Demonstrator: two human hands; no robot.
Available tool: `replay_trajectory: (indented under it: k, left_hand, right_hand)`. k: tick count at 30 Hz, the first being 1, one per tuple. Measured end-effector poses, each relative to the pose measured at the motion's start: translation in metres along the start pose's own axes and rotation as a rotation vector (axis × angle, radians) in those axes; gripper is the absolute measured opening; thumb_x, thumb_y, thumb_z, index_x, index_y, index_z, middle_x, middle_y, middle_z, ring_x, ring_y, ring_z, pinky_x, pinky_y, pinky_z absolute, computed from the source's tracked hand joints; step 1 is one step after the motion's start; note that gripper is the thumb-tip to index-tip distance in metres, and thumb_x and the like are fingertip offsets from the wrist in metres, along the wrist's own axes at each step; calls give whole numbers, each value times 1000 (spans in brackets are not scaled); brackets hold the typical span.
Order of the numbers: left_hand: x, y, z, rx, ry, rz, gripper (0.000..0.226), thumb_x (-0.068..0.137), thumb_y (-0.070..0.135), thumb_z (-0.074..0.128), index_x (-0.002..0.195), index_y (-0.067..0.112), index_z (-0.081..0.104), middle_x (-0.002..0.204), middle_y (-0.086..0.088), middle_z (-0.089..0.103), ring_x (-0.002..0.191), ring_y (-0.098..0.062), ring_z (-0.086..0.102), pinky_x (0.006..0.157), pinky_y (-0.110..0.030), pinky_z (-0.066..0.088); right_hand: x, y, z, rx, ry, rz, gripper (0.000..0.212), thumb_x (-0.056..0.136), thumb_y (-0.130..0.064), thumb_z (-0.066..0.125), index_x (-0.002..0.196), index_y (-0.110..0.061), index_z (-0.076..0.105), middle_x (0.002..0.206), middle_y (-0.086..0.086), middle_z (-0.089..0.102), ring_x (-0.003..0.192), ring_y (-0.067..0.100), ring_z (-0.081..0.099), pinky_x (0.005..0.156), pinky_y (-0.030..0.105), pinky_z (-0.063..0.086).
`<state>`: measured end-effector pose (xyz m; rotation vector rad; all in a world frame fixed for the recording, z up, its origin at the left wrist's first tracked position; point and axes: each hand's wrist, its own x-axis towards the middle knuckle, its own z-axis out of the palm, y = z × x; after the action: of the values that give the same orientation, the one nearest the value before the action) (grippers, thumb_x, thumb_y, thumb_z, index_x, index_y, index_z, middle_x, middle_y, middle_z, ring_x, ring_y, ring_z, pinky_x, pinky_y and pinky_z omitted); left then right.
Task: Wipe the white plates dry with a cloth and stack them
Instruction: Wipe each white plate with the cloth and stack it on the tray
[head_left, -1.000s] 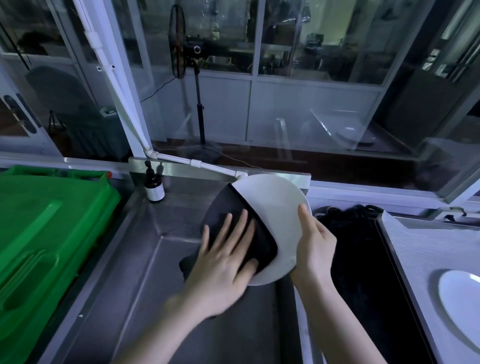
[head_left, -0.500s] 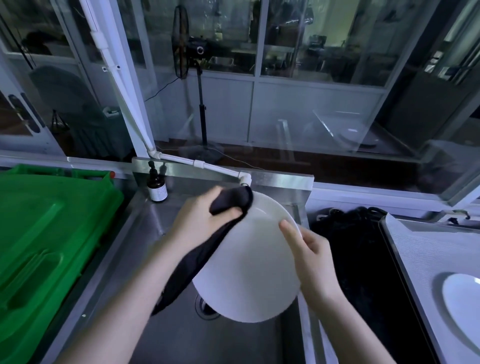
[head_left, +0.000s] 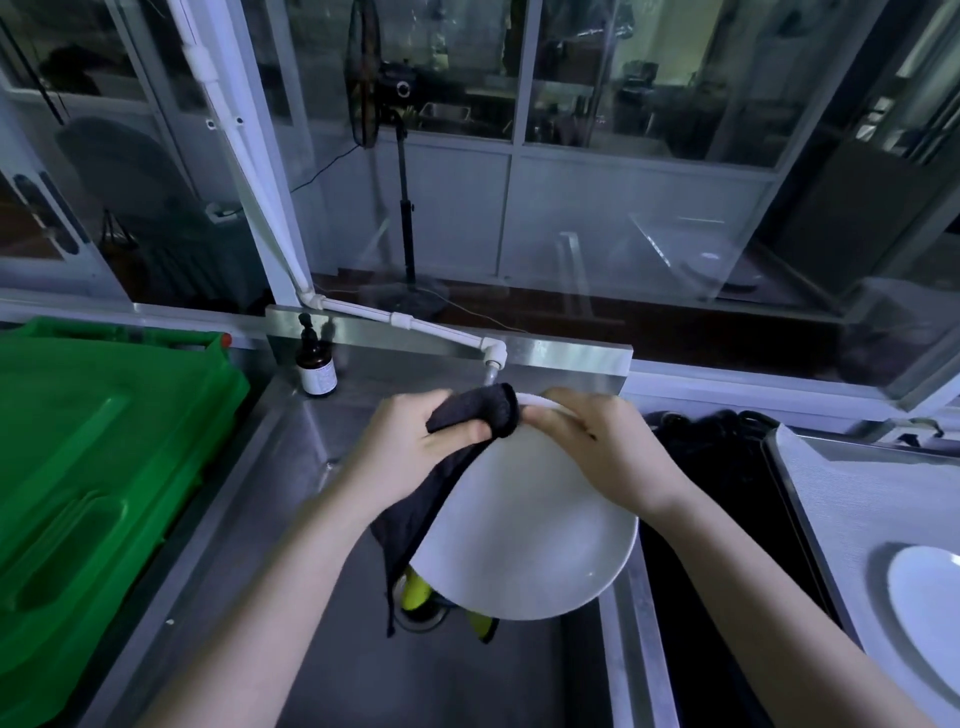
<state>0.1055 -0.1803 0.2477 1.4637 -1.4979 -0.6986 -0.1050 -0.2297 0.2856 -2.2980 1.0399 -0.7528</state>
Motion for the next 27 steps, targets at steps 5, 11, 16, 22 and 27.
replay_trajectory:
  k: [5,11,16,22,27]
  left_hand:
    - [-30,-19,30,-354,490,-380,26,85,34,73,79,10,64,71,-2,69,69,-12,60,65,-32,45]
    - [-18,-23,2,-249,277,-327,63,65,53,74,81,-5,57,70,-9,63,67,-15,54,65,-33,40]
    - [3,-4,-7,71,-82,-110,66,61,62,70,70,-1,55,63,0,52,60,-10,45,59,-31,32]
    - [-13,-15,24,-465,599,-410,16,84,34,75,73,25,69,67,17,71,66,0,65,65,-21,51]
    - [-25,-24,48,-705,779,-676,20,84,38,75,82,20,67,83,2,70,81,-19,65,77,-35,51]
  right_hand:
    - [-14,20,12,523,394,374,52,96,-44,59,69,-3,43,65,0,41,62,15,39,60,31,31]
    - [-23,24,21,383,281,318,51,95,-47,60,63,-19,32,57,-12,32,55,7,30,52,26,26]
    - [-7,9,18,43,46,75,49,96,-39,59,62,-16,34,53,-8,30,52,8,30,49,22,26]
    - [-9,6,29,585,539,436,52,97,-40,59,69,2,45,62,-3,40,60,10,38,58,29,31]
    - [-25,-4,73,786,673,654,38,92,-51,54,81,-15,61,66,-7,58,60,4,53,61,31,42]
